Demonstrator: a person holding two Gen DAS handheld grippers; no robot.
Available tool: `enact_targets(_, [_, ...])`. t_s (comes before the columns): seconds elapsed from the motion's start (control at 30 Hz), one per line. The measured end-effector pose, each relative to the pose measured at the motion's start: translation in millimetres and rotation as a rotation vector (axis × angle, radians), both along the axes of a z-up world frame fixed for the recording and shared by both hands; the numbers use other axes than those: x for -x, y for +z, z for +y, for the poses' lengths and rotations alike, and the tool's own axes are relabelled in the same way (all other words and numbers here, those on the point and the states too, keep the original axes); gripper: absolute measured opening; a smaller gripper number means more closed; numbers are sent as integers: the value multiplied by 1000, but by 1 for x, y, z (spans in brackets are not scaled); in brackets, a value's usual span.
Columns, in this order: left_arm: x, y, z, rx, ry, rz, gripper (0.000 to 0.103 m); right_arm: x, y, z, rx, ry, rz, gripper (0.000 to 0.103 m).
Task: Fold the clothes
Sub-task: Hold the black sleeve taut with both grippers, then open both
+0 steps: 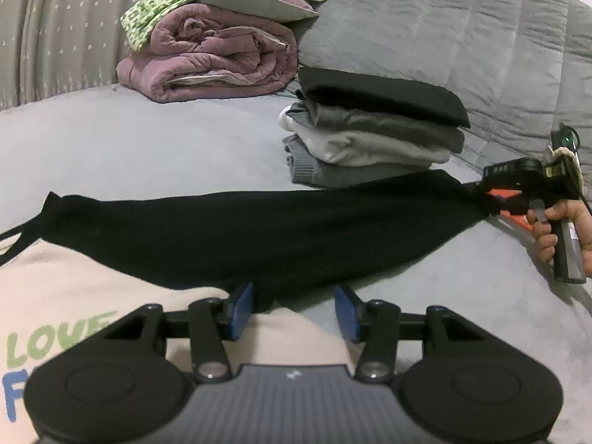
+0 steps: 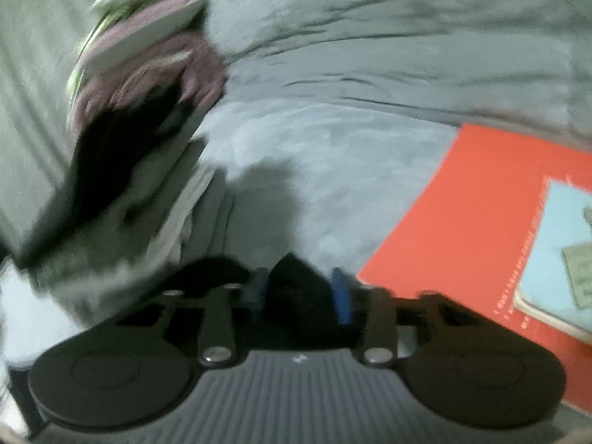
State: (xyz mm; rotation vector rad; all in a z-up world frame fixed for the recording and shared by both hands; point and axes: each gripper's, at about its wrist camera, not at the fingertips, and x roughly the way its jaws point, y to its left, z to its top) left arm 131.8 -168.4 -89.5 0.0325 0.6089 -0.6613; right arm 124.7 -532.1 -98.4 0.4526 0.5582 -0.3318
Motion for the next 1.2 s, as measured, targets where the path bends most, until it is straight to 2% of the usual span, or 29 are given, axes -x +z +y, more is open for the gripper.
enact_targets(0.03, [1, 0, 0, -4, -1, -2, 51, -1, 0, 6, 40, 16, 8, 22])
enact_targets(0.13, [-1, 0, -1, -5, -2, -2, 52, 0, 2, 14, 89, 50, 4, 24])
enact_targets(0.17, [-1, 0, -1, -4, -2, -1, 52, 2, 4, 11, 73, 50, -4, 28])
enact_targets(0.3, [-1, -1, 0, -2, -4, 0, 53, 9, 13, -16, -58, 19, -74, 30])
enact_targets(0.4, [-1, -2, -1, -6, -5, -2, 54, 7, 18, -26, -77, 1, -75, 30])
enact_targets(0.57, [0, -2, -3, -16, -6, -10, 54, -17, 9, -18, 20, 65, 22, 28])
enact_targets(0.6, [0, -2, -3, -17, -6, -11, 54, -22, 4, -12, 63, 89, 44, 26])
enact_targets(0.67, [0, -2, -3, -18, -7, -12, 55, -28, 0, 0, 161, 130, 66, 10])
enact_targets(0.73, [0, -3, -3, -17, -7, -12, 55, -27, 3, 7, 243, 104, 49, 9])
enact_targets(0.77, [0, -3, -2, -16, -7, -11, 55, -27, 4, 9, 272, 82, 41, 9])
enact_targets(1.13, [3, -2, -7, -51, -14, -29, 59, -28, 10, 13, 326, -12, 80, 12])
enact_targets(1.17, [4, -1, -8, -58, -15, -36, 59, -28, 10, 13, 331, -20, 84, 15])
enact_targets(1.2, [5, 0, -8, -63, -13, -43, 59, -28, 11, 13, 336, -29, 87, 25])
